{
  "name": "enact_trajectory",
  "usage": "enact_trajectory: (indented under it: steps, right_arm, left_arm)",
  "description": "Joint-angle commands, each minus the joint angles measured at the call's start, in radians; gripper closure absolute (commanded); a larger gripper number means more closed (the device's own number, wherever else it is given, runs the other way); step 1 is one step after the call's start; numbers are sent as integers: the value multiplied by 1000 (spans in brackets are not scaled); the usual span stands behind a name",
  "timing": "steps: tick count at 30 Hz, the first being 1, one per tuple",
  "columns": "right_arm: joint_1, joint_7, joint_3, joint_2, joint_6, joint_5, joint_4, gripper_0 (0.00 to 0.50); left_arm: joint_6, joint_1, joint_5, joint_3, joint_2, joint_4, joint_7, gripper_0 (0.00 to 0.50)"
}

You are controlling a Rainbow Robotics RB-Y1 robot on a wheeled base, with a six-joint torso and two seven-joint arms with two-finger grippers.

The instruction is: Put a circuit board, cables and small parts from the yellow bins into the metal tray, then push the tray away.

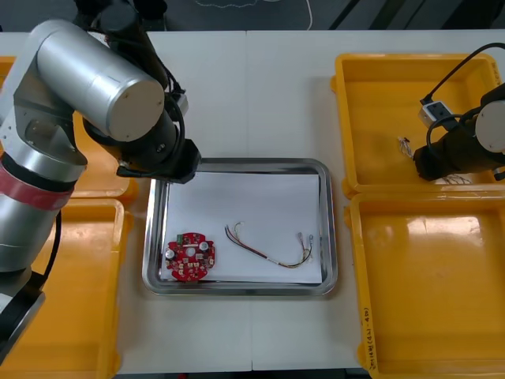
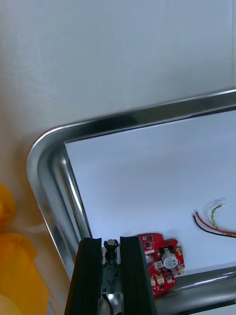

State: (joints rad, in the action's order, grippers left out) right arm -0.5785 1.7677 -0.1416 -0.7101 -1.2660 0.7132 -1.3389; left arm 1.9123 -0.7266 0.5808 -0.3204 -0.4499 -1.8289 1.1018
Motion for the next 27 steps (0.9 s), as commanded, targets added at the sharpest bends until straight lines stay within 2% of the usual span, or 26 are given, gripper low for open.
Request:
enact_trajectory:
  steps: [1,9,15,27]
  right_arm:
    - [3,6,-23,0,13,9,26,500]
    - [3,9,-23,-2,23,14,35,500]
    - [-17,9,-21,-25,19,20,30,500]
    - [-126,-13,47,-57,-164,83,30,500]
  left_arm:
    - [-18,-48,-16,-32,45,56,-105,500]
    - [-99,-45,-21,-43,65,142,-88,500]
    - [-176,-23,-27,-74,66,189,-80,500]
    - [-205,35,-62,-77,66,189,-77,500]
